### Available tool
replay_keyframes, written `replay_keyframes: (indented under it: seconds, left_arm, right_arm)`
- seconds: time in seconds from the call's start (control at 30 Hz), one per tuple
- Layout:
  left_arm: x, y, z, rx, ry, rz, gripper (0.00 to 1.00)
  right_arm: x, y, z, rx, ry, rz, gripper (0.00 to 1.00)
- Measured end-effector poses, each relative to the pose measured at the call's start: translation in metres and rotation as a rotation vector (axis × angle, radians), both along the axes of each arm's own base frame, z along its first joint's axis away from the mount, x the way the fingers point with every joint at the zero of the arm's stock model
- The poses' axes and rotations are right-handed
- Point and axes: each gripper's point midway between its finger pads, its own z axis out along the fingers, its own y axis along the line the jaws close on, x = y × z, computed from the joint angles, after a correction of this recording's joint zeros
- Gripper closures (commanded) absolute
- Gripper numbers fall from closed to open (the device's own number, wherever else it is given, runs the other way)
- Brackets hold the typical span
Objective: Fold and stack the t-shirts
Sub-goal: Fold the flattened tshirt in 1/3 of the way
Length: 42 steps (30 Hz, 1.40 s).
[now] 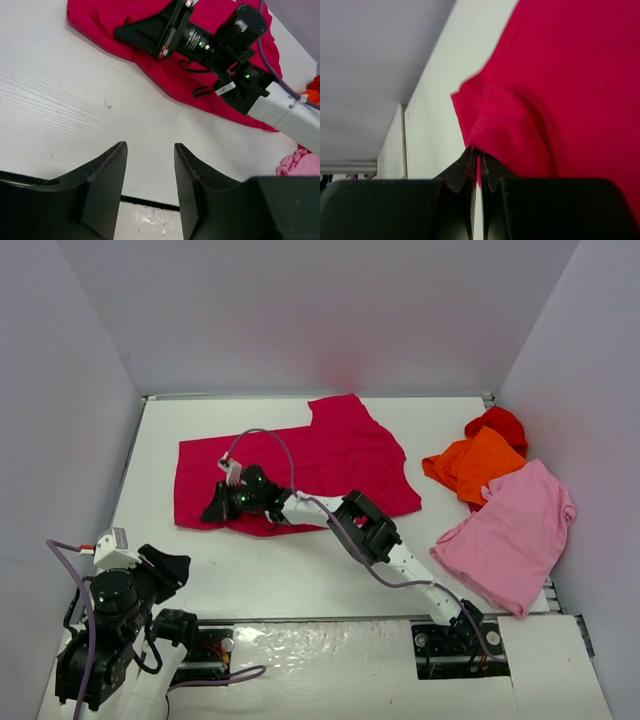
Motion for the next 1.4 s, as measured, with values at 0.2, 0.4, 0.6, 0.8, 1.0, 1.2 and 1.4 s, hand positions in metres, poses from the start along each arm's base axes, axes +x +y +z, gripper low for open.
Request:
replay_keyframes:
  seconds: [0.2, 0.4, 0.6, 0.8, 1.0, 1.2, 1.4]
  left_arm:
    - [0.003, -0.001, -0.001, 0.000, 0.007, -0.002, 0.61]
    - [0.006, -0.002, -0.003, -0.001, 0.017, -0.004, 0.61]
    - [0.007, -0.002, -0.002, -0.001, 0.011, -0.003, 0.61]
    - [0.007, -0.002, -0.002, -0.001, 0.011, -0.003, 0.61]
    - [0.007, -0.001, -0.002, 0.002, 0.010, 0.003, 0.61]
    - [0.007, 0.002, 0.003, 0.008, -0.004, 0.015, 0.61]
    - [0.016, 0.001, 0.016, 0.033, 0.038, 0.006, 0.67]
  right_arm:
    - [-0.076, -0.002, -0.021, -0.052, 0.032, 0.107, 1.00]
    - [-0.139, 0.003, -0.023, -0.030, 0.061, 0.201, 1.00]
    - [-0.147, 0.000, -0.023, -0.013, 0.056, 0.214, 1.00]
    - [-0.150, -0.014, -0.031, -0.103, -0.032, 0.208, 1.00]
    - [-0.144, -0.028, -0.025, -0.217, -0.196, 0.167, 1.00]
    - [-0.150, -0.031, -0.017, -0.297, -0.356, 0.159, 1.00]
    - [-0.176, -0.033, -0.031, -0.375, -0.457, 0.200, 0.68]
